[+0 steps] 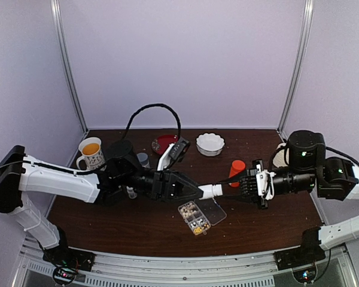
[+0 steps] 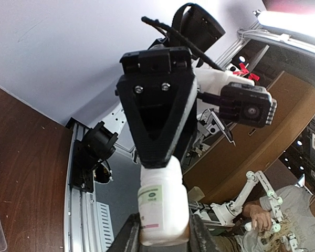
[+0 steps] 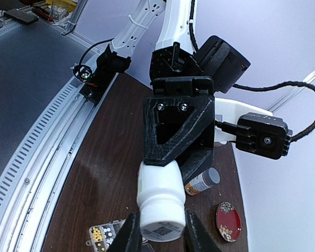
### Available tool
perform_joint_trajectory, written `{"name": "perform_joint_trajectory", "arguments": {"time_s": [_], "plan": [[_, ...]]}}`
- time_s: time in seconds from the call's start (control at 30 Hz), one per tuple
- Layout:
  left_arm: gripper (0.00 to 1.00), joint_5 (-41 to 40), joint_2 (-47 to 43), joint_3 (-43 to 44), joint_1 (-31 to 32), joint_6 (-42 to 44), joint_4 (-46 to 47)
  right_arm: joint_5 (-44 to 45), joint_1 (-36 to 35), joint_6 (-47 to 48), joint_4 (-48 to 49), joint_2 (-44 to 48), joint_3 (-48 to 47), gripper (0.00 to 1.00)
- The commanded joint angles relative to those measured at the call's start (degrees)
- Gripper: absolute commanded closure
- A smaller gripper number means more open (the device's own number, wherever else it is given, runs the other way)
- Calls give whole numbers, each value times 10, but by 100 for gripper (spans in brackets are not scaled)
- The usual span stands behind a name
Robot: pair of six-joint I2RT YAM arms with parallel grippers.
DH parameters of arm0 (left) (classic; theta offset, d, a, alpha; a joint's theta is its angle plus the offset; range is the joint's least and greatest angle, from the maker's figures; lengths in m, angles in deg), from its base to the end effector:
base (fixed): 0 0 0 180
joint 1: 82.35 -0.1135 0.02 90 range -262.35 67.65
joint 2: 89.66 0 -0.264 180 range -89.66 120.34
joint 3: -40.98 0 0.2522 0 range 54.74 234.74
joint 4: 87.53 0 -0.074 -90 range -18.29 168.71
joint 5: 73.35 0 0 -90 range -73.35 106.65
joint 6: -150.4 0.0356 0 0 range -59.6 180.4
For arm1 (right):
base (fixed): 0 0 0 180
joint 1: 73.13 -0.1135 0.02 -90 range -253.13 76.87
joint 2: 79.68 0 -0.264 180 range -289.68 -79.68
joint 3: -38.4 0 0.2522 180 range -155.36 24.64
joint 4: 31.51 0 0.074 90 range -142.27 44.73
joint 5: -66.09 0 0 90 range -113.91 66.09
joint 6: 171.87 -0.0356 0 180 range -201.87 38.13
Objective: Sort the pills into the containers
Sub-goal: Screw the lid of the pill bottle onto the pill bottle.
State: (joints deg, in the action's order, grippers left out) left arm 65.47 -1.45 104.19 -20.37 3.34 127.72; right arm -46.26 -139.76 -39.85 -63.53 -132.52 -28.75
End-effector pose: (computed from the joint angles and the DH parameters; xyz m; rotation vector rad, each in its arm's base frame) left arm 0.1343 -0.3094 0.2881 0.9956 1.6588 -2.1451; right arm 0.0696 0.1952 0.3537 -1.6940 0.8805 0.6589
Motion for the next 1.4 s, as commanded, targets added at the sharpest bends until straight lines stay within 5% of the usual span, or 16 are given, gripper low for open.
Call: {"name": "perform_joint_trajectory", "arguments": {"time_s": [0.0, 0.17, 0.67, 1.1, 1.37], "plan": [[100, -54, 25, 44, 7, -65, 55, 16, -27, 75, 65, -23, 20, 100], [100, -59, 16, 44, 4, -33, 15, -16, -26, 3, 34, -47, -13, 100], [100, -145, -15, 213, 3, 538, -404, -53, -16, -500, 82, -70, -48, 100], [100, -389, -15, 235, 25, 849, -392, 26, -3, -790, 68, -46, -19, 100], [100, -521, -14, 231, 50, 961, -377, 54, 17, -999, 113, -10, 37, 100]]}}
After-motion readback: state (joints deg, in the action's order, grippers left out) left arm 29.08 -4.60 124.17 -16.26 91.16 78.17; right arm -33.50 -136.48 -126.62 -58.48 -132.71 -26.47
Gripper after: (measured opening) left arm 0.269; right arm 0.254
